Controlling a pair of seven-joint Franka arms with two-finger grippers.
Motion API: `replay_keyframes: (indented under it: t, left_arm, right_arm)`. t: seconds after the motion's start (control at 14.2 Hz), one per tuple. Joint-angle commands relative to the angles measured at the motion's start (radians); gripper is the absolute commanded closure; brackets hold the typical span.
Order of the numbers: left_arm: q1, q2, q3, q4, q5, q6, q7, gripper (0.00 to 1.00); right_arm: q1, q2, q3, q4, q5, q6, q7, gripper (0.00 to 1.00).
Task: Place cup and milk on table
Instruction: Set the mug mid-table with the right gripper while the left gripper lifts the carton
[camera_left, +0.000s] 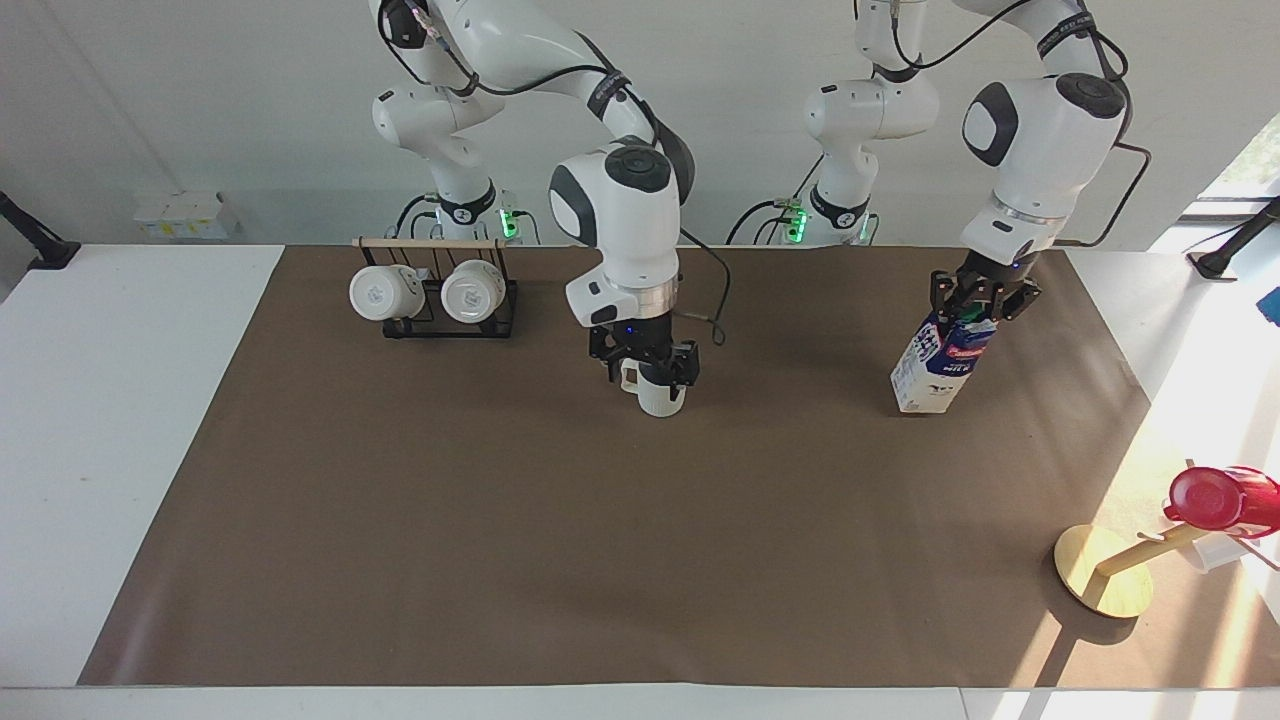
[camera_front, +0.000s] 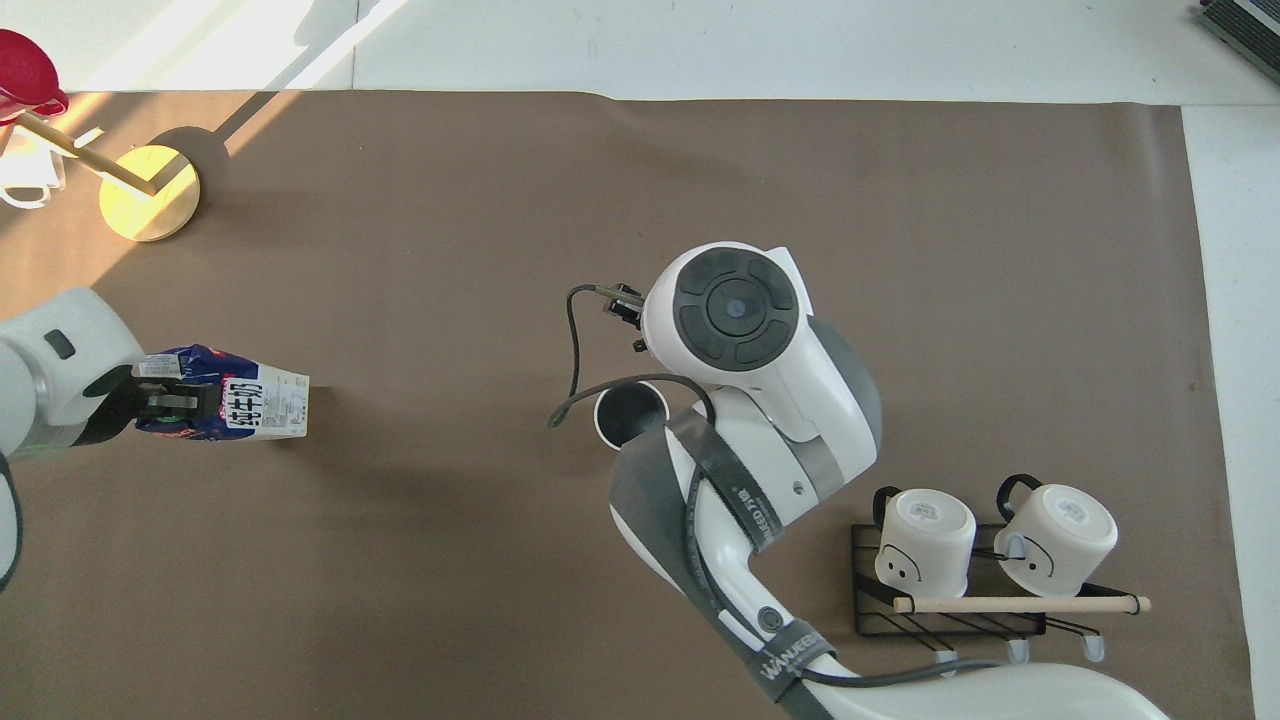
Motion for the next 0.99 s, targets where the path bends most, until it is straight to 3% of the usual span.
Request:
replay_keyframes:
  t: [0.0, 0.35, 0.7, 0.92]
  left_arm:
    - [-0.043, 0.058, 0.004, 0.122, 0.017, -0.096, -0.086, 0.53]
    - [-0.128, 0.061, 0.004, 0.137, 0.017, -0.117, -0.233, 0.53]
    - [-0.239, 0.061, 0.004, 0.143, 0.017, -0.116, -0.394, 0.53]
    - [-0.305, 0.062, 0.003, 0.153, 0.02, -0.105, -0.463, 0.53]
  right_arm:
    - [-0.096, -0.122, 0.013, -0.124, 0.003, 0.01, -0.11, 0.0]
    - [-0.245, -0.203, 0.011, -0.166, 0.002, -0.006, -0.233, 0.0]
    - [-0.38, -0.266, 0.01, -0.163, 0.002, -0.154, -0.402, 0.0]
    - [-0.464, -0.301, 0.01, -0.141, 0.0, -0.175, -0.535, 0.0]
